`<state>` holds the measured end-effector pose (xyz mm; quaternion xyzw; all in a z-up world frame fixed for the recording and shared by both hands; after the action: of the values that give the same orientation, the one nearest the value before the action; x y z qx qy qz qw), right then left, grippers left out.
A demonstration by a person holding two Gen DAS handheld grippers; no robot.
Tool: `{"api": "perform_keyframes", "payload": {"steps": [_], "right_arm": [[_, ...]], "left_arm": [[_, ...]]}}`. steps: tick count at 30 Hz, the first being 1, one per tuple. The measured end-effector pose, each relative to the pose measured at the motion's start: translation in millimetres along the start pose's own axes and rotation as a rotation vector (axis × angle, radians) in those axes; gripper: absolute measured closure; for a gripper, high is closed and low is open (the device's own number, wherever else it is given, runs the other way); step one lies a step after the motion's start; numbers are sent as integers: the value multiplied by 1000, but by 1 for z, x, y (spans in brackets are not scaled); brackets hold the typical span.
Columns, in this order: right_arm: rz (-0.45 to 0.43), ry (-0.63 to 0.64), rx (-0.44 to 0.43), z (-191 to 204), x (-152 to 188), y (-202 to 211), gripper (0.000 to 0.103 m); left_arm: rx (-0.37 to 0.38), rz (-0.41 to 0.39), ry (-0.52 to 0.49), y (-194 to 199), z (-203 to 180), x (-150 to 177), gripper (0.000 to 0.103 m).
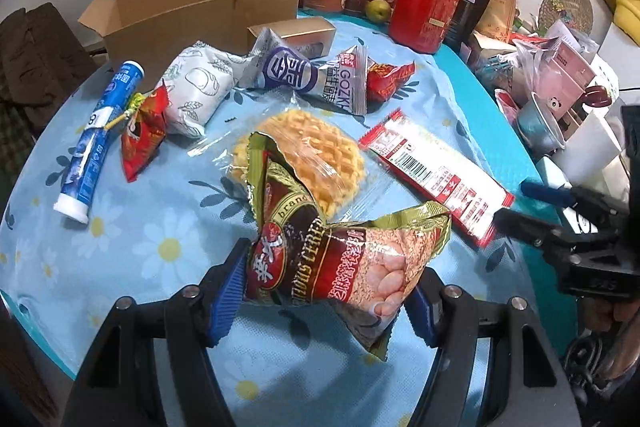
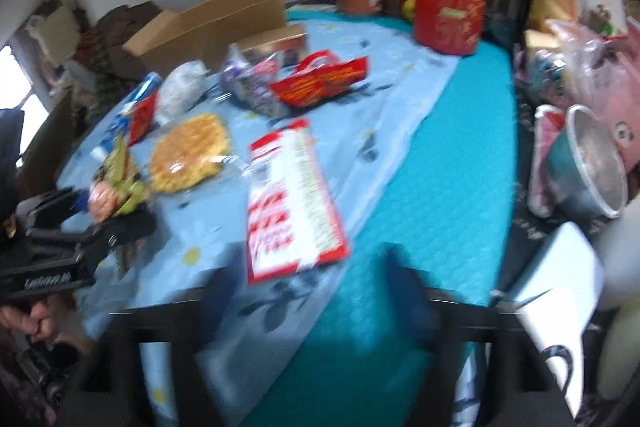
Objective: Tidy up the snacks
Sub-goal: 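Grasp the red-and-white spicy strip packet with the right tool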
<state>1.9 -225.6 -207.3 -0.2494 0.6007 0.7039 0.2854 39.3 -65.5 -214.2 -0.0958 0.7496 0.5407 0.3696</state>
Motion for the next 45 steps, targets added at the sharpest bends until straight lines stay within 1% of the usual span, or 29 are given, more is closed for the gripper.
{"api": "perform_keyframes", "payload": {"steps": [4, 7, 9, 11, 14, 15, 16, 18, 19, 20, 21, 24, 27, 30, 37, 45], "right_arm": [[-55, 74, 6, 8, -15, -2, 21], [-49, 165, -3, 23, -21, -15, 21], [-31, 205, -11, 31, -22, -24, 21], [6, 237, -1, 37, -21, -38, 21], [67, 242, 13, 37, -17, -54, 21], [78, 244, 18, 37, -16, -57, 23], [84, 247, 18, 37, -15, -59, 25], [120, 259, 12, 39, -10, -65, 41], [114, 267, 13, 41, -10, -65, 44], [113, 277, 2, 43, -9, -64, 53], [114, 283, -1, 45, -9, -65, 57], [92, 303, 22, 49, -9, -62, 58], [74, 281, -2, 50, -12, -53, 59], [63, 272, -9, 52, -13, -43, 59], [40, 258, -54, 62, -10, -18, 59], [-19, 268, -119, 80, -27, 9, 59]], "left_arm": [[-18, 2, 11, -4, 6, 1, 34], [-17, 2, 27, -5, 10, 1, 34], [-19, 1, 35, -5, 13, 1, 34], [-23, 1, 44, -6, 17, 2, 34], [-26, 1, 54, -7, 22, 2, 34], [-26, 1, 57, -6, 23, 2, 34], [-26, -1, 60, -6, 25, 3, 34], [-23, -1, 63, -6, 26, 3, 34], [-23, -2, 63, -6, 26, 3, 34], [-23, -3, 63, -6, 26, 3, 34], [-22, -3, 64, -6, 26, 3, 34], [-21, -8, 69, -4, 27, 3, 34], [-25, -15, 73, 0, 29, 2, 34], [-28, -27, 78, 5, 31, 0, 34], [-31, -62, 72, 20, 26, -7, 34], [-37, -128, 66, 44, 23, -25, 34]]}}
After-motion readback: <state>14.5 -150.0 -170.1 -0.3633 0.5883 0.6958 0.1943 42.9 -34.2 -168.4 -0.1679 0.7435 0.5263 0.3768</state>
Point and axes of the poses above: each gripper's, at about its wrist camera, not at the fingertips, and y roughly against the way its jaws point, z to its left, x to its underside, the point moved 8 cm from there along -y, roughly the way its jaws point, and after that the axes turned 7 degrees about -z, right-handed, at the moved point
